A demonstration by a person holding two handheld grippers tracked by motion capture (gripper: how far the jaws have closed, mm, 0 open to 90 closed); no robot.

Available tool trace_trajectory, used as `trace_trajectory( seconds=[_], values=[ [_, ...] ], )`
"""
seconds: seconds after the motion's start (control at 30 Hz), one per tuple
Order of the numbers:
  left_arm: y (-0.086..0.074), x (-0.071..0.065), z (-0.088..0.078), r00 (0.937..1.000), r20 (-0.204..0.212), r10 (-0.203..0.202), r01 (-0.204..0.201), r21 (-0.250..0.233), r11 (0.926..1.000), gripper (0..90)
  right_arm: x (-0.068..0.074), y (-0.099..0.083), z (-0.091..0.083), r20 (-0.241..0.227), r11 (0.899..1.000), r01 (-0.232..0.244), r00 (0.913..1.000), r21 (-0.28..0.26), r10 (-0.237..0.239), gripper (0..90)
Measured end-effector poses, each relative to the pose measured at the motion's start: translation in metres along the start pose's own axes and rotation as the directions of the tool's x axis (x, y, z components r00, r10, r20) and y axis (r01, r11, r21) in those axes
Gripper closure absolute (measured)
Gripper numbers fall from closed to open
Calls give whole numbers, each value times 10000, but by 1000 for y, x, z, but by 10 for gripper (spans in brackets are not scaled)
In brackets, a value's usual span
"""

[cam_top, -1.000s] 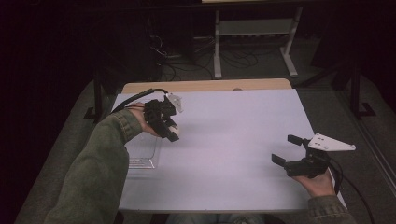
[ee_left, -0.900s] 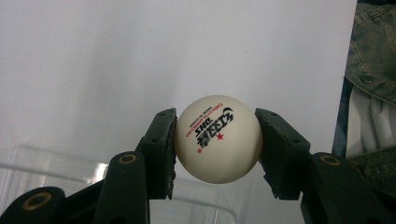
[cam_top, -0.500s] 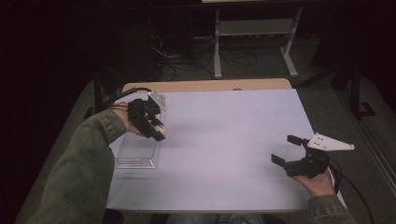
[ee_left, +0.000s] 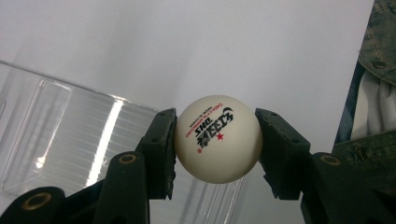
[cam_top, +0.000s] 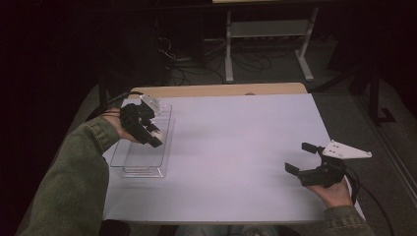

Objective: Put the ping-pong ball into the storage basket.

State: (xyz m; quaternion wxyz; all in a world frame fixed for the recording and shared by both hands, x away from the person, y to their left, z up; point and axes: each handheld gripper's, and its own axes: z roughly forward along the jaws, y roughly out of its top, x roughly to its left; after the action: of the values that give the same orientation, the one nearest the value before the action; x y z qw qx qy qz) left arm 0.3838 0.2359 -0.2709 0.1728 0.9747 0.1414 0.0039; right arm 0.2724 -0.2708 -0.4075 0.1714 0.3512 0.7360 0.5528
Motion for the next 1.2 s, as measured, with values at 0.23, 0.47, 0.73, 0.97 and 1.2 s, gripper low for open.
trace_trajectory(
  seconds=[0.23,0.47,0.73,0.97,1.2],
  values=[
    [-5,3,-6,9999,-122,-121,122,25,9999,506,0,0,0,10,10000,-17,10000,24,17,0],
    [-13,5,-7,9992,-186,-344,345,74,9994,507,0,0,0,12,10000,-44,10000,52,44,0],
    [-19,7,-3,9991,-144,-402,404,141,9991,507,0,0,0,19,10000,-5,10000,94,5,0],
    [-21,5,1,9989,-130,-456,460,283,9985,507,0,0,1,20,9999,-10,10000,103,10,0],
    [-19,6,8,9992,-42,-387,389,453,9982,507,0,0,1,6,9999,-11,10000,114,11,0]
  ],
)
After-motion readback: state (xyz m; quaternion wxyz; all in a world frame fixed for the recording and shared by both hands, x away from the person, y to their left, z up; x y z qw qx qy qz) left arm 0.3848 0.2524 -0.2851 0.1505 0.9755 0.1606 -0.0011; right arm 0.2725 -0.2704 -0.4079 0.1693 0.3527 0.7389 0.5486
